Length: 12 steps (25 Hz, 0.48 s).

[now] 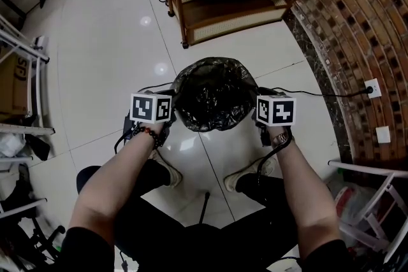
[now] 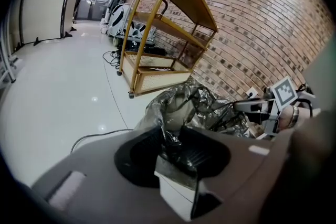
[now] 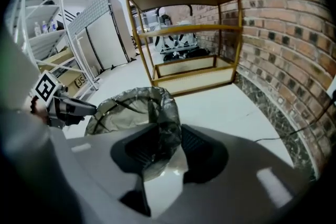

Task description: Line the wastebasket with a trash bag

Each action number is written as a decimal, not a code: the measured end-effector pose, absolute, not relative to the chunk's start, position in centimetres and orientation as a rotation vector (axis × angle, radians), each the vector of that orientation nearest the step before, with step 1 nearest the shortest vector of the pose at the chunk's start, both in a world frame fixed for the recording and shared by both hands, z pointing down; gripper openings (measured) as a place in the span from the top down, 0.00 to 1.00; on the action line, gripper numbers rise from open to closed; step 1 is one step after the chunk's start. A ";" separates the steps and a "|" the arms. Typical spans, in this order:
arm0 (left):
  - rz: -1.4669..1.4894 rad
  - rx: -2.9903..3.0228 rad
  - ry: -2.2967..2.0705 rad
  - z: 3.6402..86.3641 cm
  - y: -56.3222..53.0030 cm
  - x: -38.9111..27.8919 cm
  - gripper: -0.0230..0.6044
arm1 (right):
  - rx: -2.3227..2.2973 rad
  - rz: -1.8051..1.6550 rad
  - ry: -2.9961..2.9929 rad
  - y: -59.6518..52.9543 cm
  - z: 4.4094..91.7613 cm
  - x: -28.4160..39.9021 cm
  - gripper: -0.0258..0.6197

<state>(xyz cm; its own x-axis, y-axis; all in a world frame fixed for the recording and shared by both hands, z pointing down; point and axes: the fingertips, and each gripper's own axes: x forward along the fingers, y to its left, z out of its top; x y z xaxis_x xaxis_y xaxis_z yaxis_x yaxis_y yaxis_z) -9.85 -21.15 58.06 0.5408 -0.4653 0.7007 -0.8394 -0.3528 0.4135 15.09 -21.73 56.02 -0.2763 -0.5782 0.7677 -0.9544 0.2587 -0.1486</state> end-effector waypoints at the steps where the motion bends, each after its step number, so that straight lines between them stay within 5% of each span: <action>1: 0.613 1.996 -1.049 58.3 -21.1 -9.8 0.76 | 1.374 0.849 -1.950 -21.7 56.4 14.9 0.74; 12: 0.656 1.961 -1.004 60.6 -19.0 -9.9 0.73 | 1.279 1.029 -1.918 -18.8 60.4 13.8 0.64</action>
